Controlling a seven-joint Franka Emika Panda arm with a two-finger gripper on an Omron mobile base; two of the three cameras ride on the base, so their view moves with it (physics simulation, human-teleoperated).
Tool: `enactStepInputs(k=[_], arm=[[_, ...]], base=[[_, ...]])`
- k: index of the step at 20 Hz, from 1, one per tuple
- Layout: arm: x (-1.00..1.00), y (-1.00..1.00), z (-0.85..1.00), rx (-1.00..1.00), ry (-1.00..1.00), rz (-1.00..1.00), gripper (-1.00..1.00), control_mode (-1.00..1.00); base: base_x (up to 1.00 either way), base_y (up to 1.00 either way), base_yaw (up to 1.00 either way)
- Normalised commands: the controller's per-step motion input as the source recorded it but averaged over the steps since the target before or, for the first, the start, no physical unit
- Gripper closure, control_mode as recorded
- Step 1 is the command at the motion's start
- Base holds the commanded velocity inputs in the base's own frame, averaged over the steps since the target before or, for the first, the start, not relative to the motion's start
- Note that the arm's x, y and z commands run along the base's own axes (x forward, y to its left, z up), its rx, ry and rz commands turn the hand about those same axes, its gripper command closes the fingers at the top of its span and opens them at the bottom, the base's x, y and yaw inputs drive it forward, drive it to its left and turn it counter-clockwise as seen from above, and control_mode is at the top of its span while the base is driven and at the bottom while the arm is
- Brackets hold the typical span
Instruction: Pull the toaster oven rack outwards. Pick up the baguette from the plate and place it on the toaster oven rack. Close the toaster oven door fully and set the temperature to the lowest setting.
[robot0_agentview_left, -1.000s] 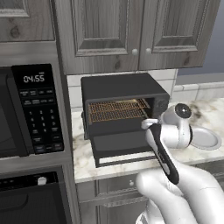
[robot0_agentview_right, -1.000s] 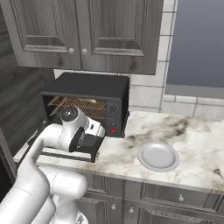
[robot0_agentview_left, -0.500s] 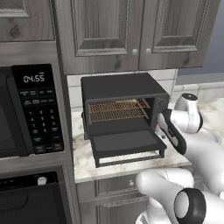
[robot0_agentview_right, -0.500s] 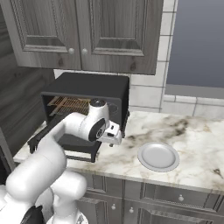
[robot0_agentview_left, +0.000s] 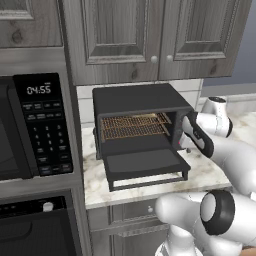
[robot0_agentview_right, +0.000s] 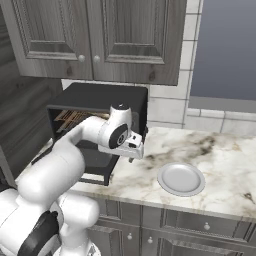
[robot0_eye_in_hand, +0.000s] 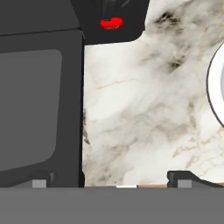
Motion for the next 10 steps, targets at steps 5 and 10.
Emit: enactStepInputs(k=[5, 10], arm=[[0.0, 0.0, 0.0, 0.0, 0.0, 0.0, -1.0, -1.0], [0.0, 0.0, 0.0, 0.0, 0.0, 0.0, -1.0, -1.0]], base=[[0.0, 0.0, 0.0], [0.0, 0.0, 0.0]])
